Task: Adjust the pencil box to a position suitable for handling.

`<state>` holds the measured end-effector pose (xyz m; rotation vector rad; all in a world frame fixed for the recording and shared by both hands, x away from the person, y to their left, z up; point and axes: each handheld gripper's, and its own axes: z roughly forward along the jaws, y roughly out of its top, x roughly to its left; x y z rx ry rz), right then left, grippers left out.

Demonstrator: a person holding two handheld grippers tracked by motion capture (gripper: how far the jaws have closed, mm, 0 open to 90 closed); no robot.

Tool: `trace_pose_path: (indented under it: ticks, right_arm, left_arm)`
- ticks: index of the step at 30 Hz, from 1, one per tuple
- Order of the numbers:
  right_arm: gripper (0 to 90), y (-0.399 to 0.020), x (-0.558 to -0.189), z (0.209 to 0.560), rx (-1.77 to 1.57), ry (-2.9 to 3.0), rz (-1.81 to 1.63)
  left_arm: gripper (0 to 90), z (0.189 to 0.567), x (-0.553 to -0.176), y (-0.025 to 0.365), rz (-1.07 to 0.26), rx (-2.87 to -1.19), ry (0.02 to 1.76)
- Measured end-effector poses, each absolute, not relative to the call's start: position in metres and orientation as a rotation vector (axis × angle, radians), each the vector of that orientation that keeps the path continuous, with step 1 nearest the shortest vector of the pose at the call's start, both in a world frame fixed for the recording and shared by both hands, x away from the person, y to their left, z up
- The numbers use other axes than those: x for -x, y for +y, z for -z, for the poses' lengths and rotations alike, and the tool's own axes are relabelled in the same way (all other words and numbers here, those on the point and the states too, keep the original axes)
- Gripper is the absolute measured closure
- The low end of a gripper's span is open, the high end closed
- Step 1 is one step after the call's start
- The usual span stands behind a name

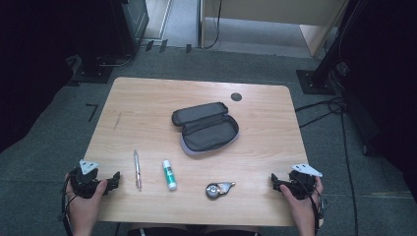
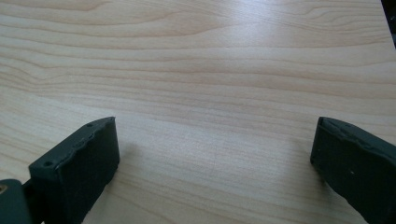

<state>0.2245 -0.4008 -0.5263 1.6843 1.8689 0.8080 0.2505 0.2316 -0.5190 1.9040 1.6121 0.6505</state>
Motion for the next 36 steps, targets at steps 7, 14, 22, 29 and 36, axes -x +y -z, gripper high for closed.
trace_pose_path:
  ticks: [7,14,22,29,36]
  right_arm:
    - [14.4,-0.400,-0.219,0.516,-1.695,1.818,-0.863]
    - [17.6,-0.373,-0.229,0.484,-1.586,1.863,-0.890]
    - [22.7,-0.352,-0.253,0.463,-1.542,1.867,-0.885]
    - [28.3,-0.337,-0.277,0.448,-1.483,1.907,-0.936]
    - [40.9,-0.320,-0.297,0.438,-1.406,1.951,-0.968]
  left_arm:
    - [0.0,0.519,-0.251,0.232,-0.651,-1.904,1.612]
    - [0.0,0.519,-0.250,0.232,-0.650,-1.904,1.612]
    - [0.0,0.519,-0.250,0.232,-0.651,-1.904,1.612]
    - [0.0,0.519,-0.250,0.232,-0.651,-1.904,1.612]
    - [0.0,0.519,-0.251,0.232,-0.650,-1.904,1.612]
